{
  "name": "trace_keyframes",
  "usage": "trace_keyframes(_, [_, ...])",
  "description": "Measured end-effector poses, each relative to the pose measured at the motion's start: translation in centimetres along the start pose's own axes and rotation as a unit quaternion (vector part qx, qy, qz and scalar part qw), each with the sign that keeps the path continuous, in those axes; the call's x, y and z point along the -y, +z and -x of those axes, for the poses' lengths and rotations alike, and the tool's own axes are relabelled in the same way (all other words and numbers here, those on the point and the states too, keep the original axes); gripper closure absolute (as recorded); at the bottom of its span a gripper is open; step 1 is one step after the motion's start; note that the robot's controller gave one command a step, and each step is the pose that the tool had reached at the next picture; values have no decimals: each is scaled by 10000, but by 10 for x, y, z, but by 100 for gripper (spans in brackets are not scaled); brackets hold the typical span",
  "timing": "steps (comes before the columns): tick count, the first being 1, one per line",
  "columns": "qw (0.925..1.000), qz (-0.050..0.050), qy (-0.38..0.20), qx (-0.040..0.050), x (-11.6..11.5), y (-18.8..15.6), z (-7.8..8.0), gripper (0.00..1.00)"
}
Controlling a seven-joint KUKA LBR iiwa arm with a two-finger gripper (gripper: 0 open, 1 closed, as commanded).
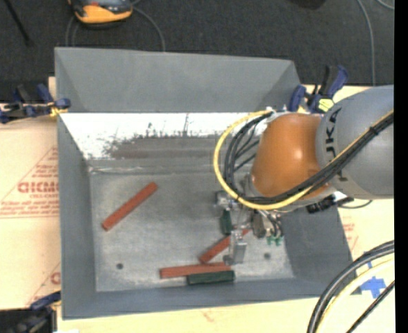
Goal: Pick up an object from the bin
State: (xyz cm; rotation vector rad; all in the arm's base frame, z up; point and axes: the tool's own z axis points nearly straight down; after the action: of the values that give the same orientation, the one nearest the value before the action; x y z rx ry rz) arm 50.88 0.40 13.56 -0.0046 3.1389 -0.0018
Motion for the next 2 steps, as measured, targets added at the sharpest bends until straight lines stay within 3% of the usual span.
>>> trace_keyframes(1, [9928,1,-1198,25,17,28,-3,0])
trace_keyframes(2, [9641,13,-2654,1,19,65,42,100])
